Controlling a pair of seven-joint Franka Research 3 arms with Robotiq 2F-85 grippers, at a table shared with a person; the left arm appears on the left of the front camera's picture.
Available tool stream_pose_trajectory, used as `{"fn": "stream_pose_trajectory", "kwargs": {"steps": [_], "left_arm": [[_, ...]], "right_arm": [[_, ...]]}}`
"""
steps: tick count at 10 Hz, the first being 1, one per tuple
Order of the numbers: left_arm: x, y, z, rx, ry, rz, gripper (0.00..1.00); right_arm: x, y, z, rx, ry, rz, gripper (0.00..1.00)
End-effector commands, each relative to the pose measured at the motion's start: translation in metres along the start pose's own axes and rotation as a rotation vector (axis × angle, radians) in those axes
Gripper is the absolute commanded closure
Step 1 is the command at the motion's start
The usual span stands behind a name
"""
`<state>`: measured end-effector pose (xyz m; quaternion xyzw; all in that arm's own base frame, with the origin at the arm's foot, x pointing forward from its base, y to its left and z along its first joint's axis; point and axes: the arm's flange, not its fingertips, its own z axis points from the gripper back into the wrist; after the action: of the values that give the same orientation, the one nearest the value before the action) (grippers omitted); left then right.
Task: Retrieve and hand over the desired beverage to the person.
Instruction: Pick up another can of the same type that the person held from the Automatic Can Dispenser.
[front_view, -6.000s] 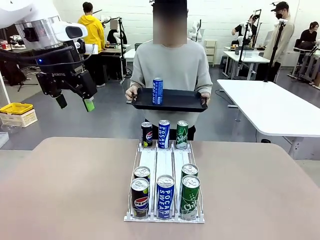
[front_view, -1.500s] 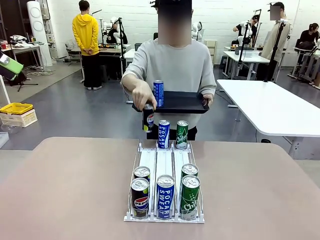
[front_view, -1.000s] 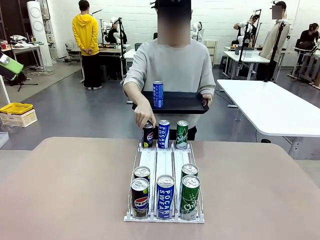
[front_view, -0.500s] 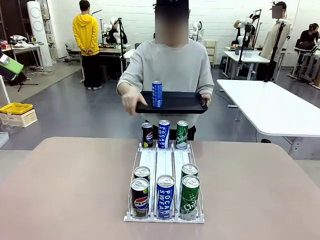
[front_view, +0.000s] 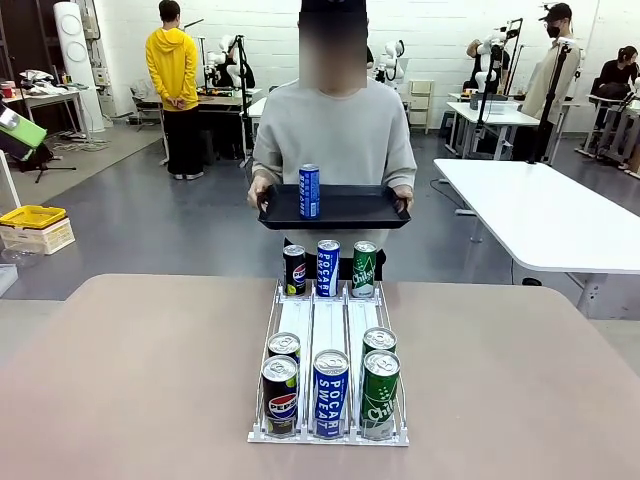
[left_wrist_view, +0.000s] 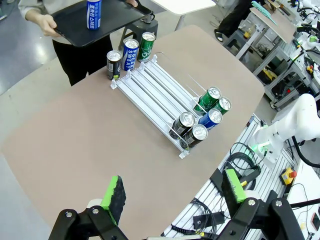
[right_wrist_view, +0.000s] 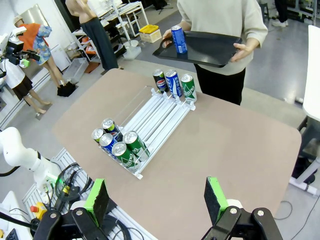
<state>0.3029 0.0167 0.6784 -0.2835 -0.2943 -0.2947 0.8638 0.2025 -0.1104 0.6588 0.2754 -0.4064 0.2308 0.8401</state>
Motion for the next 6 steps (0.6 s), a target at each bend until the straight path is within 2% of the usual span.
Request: {"fn": "stream_pose_trajectory", "kwargs": {"steps": [1, 6], "left_arm": [[0.0023, 0.0015, 0.0015, -0.001, 0.001, -0.002, 0.00], [0.0023, 0.0015, 0.0015, -0.001, 0.001, -0.002, 0.00]], "right_arm": [[0.0005, 0.0006, -0.0017, 0.036, -0.011, 0.014, 0.00], [0.0005, 0.0006, -0.0017, 0.036, -0.011, 0.014, 0.00]]}}
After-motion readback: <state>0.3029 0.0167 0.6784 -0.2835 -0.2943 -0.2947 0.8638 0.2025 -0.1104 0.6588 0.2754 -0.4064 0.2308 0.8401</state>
